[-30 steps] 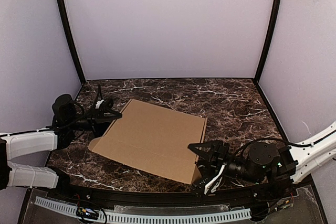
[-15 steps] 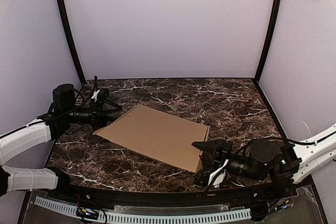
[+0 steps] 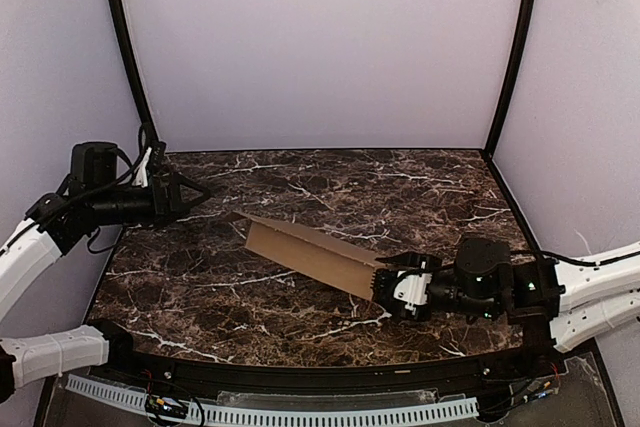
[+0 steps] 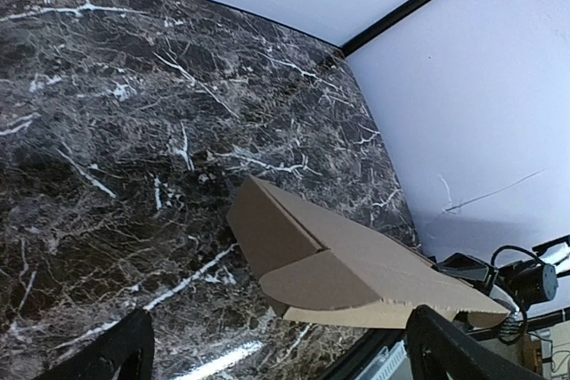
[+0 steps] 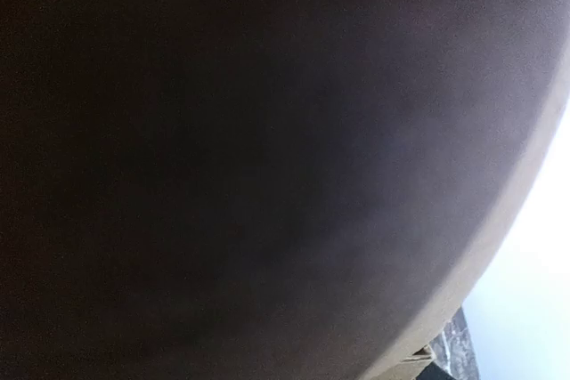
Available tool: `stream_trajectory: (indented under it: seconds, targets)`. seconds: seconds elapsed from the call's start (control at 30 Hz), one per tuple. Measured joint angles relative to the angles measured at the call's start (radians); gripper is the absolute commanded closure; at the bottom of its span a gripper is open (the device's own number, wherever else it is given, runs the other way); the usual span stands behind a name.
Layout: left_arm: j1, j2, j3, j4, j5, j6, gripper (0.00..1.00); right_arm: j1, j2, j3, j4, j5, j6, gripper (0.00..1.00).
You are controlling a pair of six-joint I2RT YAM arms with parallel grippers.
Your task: Fold the paper box
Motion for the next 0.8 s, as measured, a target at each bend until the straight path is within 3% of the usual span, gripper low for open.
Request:
stream_trajectory:
  seconds: [0.27, 0.5, 0.8]
  targets:
    - [0.000, -0.117, -0.001, -0.041, -0.116, 0.098, 0.01, -0.205, 0.023, 0.027, -0.028, -0.299, 0.181, 0.60]
    - [0.000, -0.143, -0.031, 0.018, -0.060, 0.108, 0.01, -0.370, 0.056, 0.009, 0.058, -0.641, 0.267, 0.60]
    - [0.000, -0.132, -0.030, 0.011, -0.007, 0.140, 0.02, -0.486, 0.293, 0.024, 0.225, -0.962, 0.223, 0.60]
